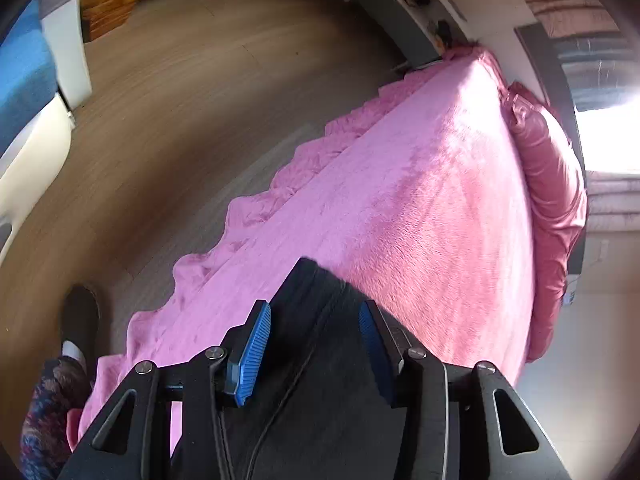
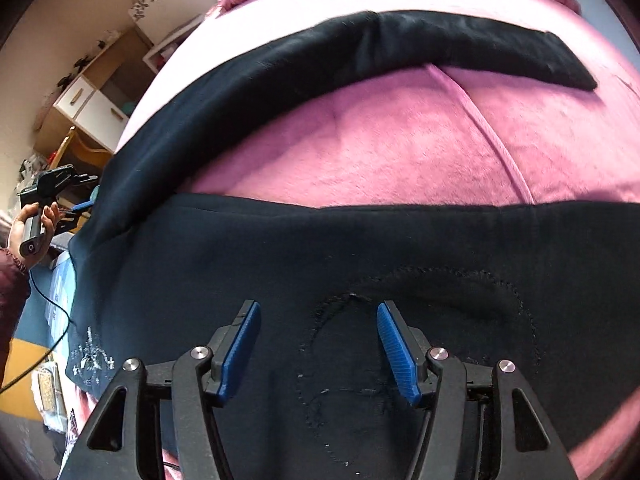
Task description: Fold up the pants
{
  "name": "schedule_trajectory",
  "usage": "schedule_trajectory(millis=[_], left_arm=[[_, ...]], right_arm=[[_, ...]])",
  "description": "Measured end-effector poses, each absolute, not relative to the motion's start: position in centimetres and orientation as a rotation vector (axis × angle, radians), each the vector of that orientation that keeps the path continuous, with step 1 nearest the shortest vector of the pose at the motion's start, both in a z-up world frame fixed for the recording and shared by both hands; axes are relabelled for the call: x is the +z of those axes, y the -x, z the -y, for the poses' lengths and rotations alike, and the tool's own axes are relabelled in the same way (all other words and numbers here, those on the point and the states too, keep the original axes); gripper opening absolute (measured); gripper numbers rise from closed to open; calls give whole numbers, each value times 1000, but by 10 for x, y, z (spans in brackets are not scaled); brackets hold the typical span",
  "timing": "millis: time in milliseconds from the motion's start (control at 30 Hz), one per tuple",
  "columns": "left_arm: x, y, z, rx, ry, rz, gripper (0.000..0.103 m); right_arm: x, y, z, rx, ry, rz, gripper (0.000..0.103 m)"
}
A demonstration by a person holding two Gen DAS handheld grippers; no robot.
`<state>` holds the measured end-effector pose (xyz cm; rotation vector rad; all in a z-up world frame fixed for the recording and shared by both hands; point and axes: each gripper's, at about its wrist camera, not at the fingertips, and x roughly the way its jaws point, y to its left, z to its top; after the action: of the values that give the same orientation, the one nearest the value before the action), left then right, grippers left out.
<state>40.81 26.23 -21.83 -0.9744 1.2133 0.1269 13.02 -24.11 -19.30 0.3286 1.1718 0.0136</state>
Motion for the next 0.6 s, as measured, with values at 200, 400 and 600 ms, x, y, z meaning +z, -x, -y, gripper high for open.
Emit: schedule_trajectory(millis=[200,400,600], left_arm=[[-224,-423,-254,119,921,-1205,34],[-183,-409,-241,72,749,-1075,10],[-108,-348,-225,-128,716,-856,9]], right_arm=[[-198,-132,241,0,-339,-1181,62],[-197,-128,241,-7,-322,-1172,63],[-188,-121,242,-19,-335,-1137,62]])
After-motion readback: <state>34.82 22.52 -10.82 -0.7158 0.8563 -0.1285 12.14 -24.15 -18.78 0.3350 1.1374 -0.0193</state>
